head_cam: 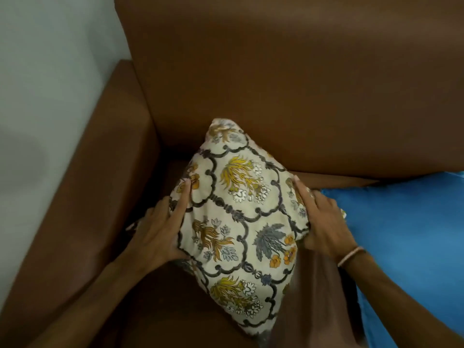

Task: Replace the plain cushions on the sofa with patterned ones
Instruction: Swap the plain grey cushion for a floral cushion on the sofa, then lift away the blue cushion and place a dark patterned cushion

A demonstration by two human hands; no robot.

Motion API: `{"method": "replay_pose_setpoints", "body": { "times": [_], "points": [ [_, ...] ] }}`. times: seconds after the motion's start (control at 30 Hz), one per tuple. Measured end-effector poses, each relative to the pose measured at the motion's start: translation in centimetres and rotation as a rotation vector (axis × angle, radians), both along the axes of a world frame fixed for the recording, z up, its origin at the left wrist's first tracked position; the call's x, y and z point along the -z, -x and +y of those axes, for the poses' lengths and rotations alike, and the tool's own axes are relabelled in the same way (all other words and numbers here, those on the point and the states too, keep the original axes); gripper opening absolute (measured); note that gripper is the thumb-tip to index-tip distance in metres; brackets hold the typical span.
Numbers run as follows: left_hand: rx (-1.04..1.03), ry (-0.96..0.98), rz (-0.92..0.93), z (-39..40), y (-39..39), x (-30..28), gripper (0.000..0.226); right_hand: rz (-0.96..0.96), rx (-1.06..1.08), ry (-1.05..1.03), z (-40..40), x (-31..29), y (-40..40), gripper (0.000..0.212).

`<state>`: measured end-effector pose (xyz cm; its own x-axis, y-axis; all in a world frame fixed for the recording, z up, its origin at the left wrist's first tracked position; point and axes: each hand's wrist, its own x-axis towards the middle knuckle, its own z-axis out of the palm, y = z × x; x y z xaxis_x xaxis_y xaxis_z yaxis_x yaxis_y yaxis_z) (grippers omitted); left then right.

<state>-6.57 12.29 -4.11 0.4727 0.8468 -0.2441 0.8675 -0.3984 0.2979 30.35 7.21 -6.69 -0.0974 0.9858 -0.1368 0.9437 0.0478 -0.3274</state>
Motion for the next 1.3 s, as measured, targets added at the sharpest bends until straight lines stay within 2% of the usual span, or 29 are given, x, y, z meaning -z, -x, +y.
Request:
{"method": "replay_pose_setpoints", "body": {
  "times": [0.07, 0.13, 0.2, 0.27, 0.4, 0.53, 0.6, 0.67, 0.73, 0.83, 0.9, 0.93, 0.97, 1.07, 1.13, 1.2, 1.3],
  "points": [
    [0.025, -0.271, -0.012, 1.5, -0.3, -2.2, 0.159, 0.001, 0.081, -0.2, -0.8, -0.9, 0.3, 0.136],
    [0.077, -0.493, -0.054, 4.1, -0.3, -4.2, 0.13, -0.002, 0.117, -0.421, 0.3, -2.5, 0.2, 0.119],
    [0.095, -0.587, -0.027, 8.0, -0.5, -6.2, 0.111, -0.036, 0.146, -0.548, 3.2, -4.1, 0.1, 0.106],
    [0.074, -0.552, 0.032, 11.5, -1.0, -7.5, 0.113, -0.086, 0.183, -0.543, 6.2, -5.2, 0.2, 0.109],
    [0.059, -0.376, 0.19, 14.6, -2.1, -7.7, 0.144, -0.145, 0.185, -0.439, 9.1, -4.6, 0.4, 0.117],
    [-0.015, -0.486, 0.153, 10.4, -2.2, -6.9, 0.153, -0.139, 0.206, -0.358, 5.9, -3.2, -3.5, 0.127],
    [0.033, -0.587, 0.113, 5.9, -3.1, -6.6, 0.143, -0.135, 0.334, -0.301, 2.4, -2.7, -7.8, 0.133],
    [0.109, -0.58, 0.02, 0.3, -5.7, -5.5, 0.117, -0.141, 0.542, -0.233, -2.0, -2.4, -13.2, 0.127],
    [0.021, -0.307, -0.133, -6.1, -11.4, -3.6, 0.106, -0.15, 0.755, -0.116, -7.3, -2.5, -19.5, 0.118],
    [-0.366, 0.438, -0.474, -13.2, -23.0, -1.4, 0.092, 0.03, 0.934, -0.008, -13.2, -2.7, -26.4, 0.111],
    [-0.548, 0.817, -0.655, -15.7, -30.8, 1.6, 0.071, 0.217, 0.958, 0.006, -16.1, -2.3, -28.7, 0.102],
    [-0.565, 0.921, -0.744, -16.4, -34.5, 2.8, 0.065, 0.286, 0.957, 0.006, -17.4, -2.0, -29.3, 0.094],
    [-0.587, 0.942, -0.809, -16.9, -37.6, 3.7, 0.065, 0.332, 0.956, 0.007, -18.3, -1.6, -29.6, 0.086],
    [-0.764, 0.786, -0.948, -16.8, -43.6, 3.3, 0.084, 0.46, 0.975, 0.005, -19.4, -1.2, -31.3, 0.075],
    [-0.767, 0.532, -0.933, -15.0, -45.5, 0.3, 0.092, 0.725, 1.028, 0.072, -18.7, -1.8, -32.9, 0.072],
    [-0.607, 0.269, -0.897, -13.5, -46.4, -4.0, 0.094, 1.074, 1.074, 0.182, -17.8, -3.1, -34.0, 0.065],
    [-0.17, -0.181, -0.673, -14.3, -46.2, -10.2, 0.084, 1.405, 1.174, 0.224, -17.1, -5.1, -35.8, 0.071]
  ]
}}
